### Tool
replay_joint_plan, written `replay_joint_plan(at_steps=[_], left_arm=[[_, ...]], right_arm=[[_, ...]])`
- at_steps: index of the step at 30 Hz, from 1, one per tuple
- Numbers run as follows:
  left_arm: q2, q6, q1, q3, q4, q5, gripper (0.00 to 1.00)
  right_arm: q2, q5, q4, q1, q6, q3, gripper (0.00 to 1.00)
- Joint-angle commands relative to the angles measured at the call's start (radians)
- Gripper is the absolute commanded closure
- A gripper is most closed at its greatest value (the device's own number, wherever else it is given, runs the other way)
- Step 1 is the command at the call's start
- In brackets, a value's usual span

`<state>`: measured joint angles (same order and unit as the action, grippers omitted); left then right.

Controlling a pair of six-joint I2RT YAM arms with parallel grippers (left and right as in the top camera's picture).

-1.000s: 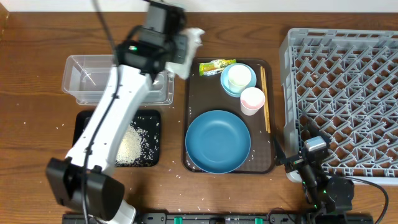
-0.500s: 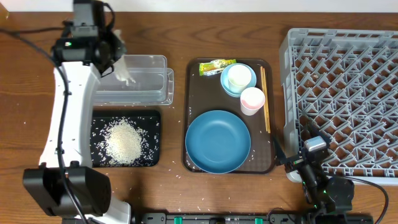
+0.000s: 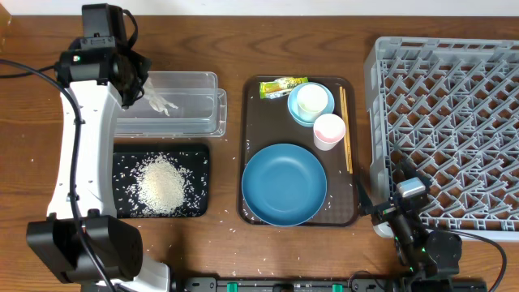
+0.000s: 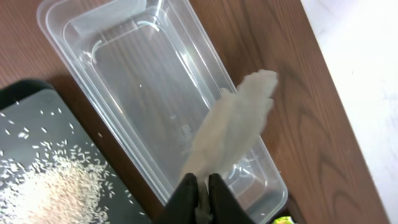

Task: Sort waste into correct bins and load items into the dishwasher rack
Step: 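Carry the tissue left and drop it into the clear plastic bin, then move the left gripper back to the yellow Pandan cake wrapper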

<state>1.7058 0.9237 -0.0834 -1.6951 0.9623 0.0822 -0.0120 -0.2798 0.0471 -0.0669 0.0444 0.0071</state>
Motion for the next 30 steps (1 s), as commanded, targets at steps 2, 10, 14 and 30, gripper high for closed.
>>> replay_joint_plan(at_steps=[2,10,14,30], left_arm=[[0.006,0.025,-0.002,-0.008,0.002,0.009,0.64],[0.005,0.024,-0.001,-0.008,-0.003,0.003,0.55],[-0.002,-0.152,0.011,-0.008,-0.088,-0.151,0.54],[0.065,-0.873,0.369,-0.008,-0.455,-0.223,0.31]], right_arm=[[0.005,0.003,0.004,-0.026,-0.002,-0.002,0.01],[0.005,0.003,0.004,-0.026,-0.002,-0.002,0.01],[0.005,0.003,0.004,-0.026,-0.002,-0.002,0.01],[0.005,0.002,0.004,-0.026,-0.002,-0.002,0.01]])
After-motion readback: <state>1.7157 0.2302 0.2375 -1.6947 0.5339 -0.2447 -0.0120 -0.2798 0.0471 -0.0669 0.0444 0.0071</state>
